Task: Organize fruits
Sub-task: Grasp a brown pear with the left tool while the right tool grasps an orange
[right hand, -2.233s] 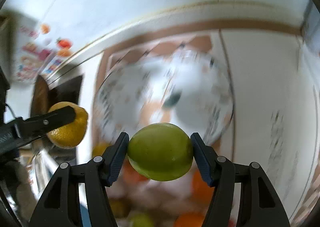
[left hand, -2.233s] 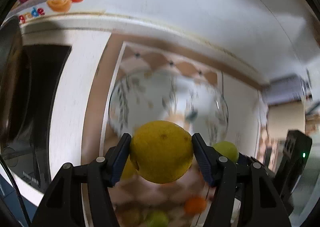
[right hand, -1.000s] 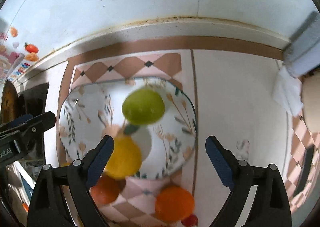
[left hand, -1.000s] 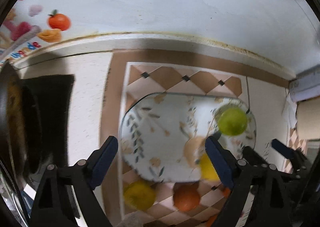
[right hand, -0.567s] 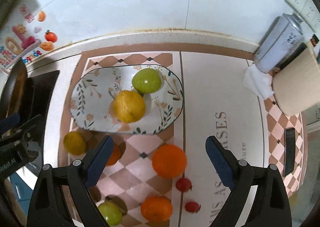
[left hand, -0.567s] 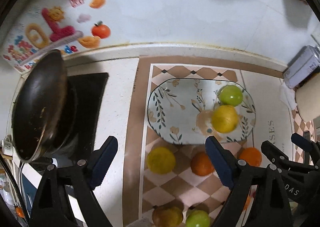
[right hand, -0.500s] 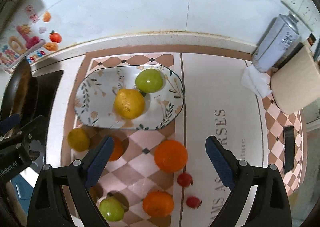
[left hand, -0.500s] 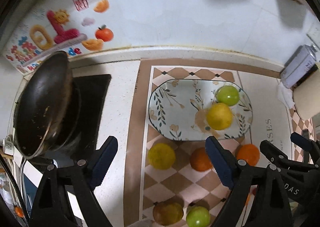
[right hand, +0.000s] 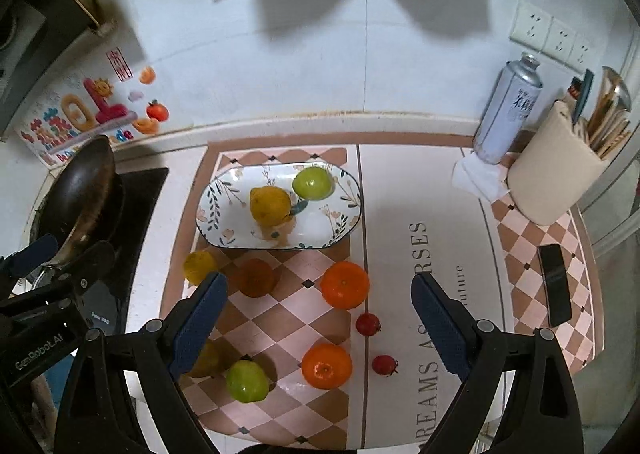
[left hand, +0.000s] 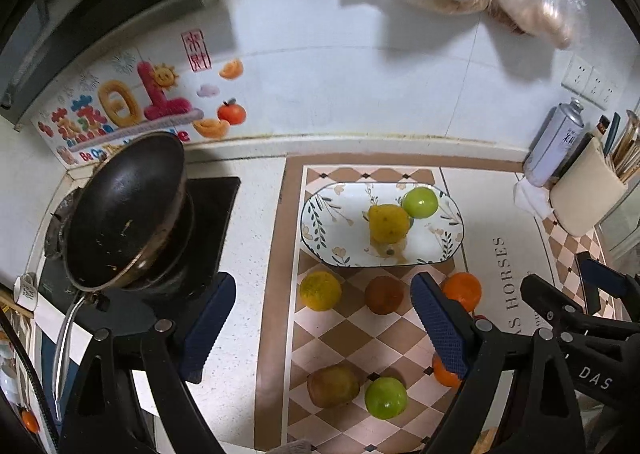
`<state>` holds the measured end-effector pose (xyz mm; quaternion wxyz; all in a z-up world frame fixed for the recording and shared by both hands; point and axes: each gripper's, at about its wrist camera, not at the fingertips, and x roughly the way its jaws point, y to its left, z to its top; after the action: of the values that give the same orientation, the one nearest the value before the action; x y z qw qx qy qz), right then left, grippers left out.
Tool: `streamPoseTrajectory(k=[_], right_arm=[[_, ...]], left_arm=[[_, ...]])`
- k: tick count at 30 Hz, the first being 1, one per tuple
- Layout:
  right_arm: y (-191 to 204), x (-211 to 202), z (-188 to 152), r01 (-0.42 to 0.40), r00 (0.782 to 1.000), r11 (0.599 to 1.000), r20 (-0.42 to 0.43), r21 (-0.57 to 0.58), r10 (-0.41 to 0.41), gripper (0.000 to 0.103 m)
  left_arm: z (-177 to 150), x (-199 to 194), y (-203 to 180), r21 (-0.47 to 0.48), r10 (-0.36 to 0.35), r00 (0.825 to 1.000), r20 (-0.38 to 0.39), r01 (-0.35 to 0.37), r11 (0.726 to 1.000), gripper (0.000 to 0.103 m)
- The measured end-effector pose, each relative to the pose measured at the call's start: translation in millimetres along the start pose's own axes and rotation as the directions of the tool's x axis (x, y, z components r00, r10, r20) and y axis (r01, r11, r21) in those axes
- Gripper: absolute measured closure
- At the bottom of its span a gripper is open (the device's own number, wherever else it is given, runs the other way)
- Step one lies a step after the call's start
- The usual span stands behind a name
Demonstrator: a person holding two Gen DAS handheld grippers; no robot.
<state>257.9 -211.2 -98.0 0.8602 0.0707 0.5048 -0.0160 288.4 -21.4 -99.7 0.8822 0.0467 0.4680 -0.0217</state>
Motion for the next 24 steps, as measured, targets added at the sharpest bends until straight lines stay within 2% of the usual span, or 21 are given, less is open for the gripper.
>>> streamPoseTrajectory(k=[6, 10, 11, 12, 16, 18, 20, 23, 24], right_arm=[[-0.8, -19.0, -7.7, -0.037, 0.999, 0.999, 0.017, 0.015, 0.036, 0.008], [-7.0, -11.4, -13.8, -0.069, 0.998, 0.997, -0.008, 0.043, 0.069, 0.008], [-10.2, -5.0, -16.9, -0.078, 0.997, 0.996, -0.026, 0.053, 0.079, 0.008], [-14.1, 3.9, -21.1, -0.085, 0.995, 0.994, -0.054, 0.065, 0.089, 0.008], [-30.8, 52.9, -46.1, -0.090, 0.976, 0.989, -0.188, 0.114, 0.110, 0.008], [-38.8, 82.4, -62.1, -0.089, 0.957, 0.986, -0.262, 0.139, 0.124, 0.008], [-44.9, 110.2, -77.7, -0.091, 0.935, 0.982, -0.325, 0.165, 0.141, 0.008], [-52.0, 142.5, -95.1, -0.092, 0.905, 0.975, -0.390, 0.203, 0.167, 0.008], [-54.0, 151.5, -99.9, -0.091, 0.896, 0.972, -0.407, 0.216, 0.174, 0.008]], left_arm=[[-5.9, -15.2, 0.2, -0.010, -0.014, 1.000, 0.017, 0.014, 1.000, 0.014], [-10.8, -13.2, -1.3, -0.011, -0.017, 1.000, 0.004, 0.017, 1.000, 0.013], [-12.5, -11.2, -1.1, -0.013, -0.017, 1.000, -0.003, 0.017, 1.000, 0.012], [-14.8, -5.3, -0.5, -0.013, -0.019, 1.000, -0.022, 0.019, 1.000, 0.001], [-31.9, 25.8, 4.8, -0.025, -0.019, 0.992, -0.123, 0.016, 1.000, 0.000], [-45.2, 48.2, 6.1, -0.013, -0.005, 0.982, -0.191, 0.002, 1.000, 0.000], [-63.4, 76.3, 6.4, 0.001, 0.004, 0.960, -0.281, -0.004, 1.000, 0.000], [-87.7, 108.6, 6.4, -0.001, 0.004, 0.921, -0.390, -0.005, 1.000, 0.000], [-97.1, 121.8, 7.1, -0.009, 0.000, 0.902, -0.431, -0.005, 1.000, 0.000]])
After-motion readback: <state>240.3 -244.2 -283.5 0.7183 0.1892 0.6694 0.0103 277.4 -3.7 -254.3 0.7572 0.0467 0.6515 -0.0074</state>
